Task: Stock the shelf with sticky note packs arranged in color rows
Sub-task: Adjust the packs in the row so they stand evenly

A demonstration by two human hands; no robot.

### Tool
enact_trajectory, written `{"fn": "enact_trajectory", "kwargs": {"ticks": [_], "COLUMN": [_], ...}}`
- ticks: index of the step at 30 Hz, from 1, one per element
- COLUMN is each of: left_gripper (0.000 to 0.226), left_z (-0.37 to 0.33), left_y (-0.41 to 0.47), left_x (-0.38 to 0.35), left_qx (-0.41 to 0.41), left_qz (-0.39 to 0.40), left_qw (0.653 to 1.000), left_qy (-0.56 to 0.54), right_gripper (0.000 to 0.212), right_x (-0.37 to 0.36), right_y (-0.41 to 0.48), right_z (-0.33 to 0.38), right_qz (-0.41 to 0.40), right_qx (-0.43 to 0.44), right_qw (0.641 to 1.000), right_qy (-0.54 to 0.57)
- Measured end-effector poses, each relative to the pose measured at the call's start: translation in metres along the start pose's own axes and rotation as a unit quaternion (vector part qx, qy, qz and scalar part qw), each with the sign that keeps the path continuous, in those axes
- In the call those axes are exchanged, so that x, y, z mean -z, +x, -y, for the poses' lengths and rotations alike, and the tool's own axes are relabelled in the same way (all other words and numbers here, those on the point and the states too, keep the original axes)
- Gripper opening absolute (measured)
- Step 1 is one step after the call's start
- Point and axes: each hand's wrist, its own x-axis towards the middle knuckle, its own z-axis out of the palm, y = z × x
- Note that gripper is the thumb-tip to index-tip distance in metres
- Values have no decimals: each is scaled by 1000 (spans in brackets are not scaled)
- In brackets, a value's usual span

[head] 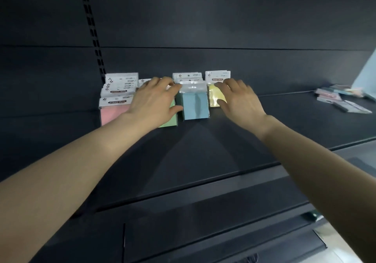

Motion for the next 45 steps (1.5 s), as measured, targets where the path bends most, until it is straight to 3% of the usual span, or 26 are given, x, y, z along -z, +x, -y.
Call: {"fn": "enact_trajectory", "kwargs": {"ticks": [14,29,39,45], "left_gripper": [55,55,50,49], "left_z": [-129,-374,-478,-510], "left_y": [41,161,253,317], "left_x": [8,-15,-76,-136], "left_qx": [-140,-161,-169,-209], "left_qz": [-11,16,89,208], "left_qw": [988,980,973,947], "left_qy": [-63,-116,-130,-124], "right_gripper": [51,47,47,45], "right_x": [70,112,83,51], "right_y": [-117,-232,-263,-247], "right_z": [-88,-331,-458,-521], "right_qz": [47,104,121,116], "right_qx": [-109,-156,-202,-207], "right_qw": [990,972,967,966], "right_qy": [-77,-140,-103,-103]}}
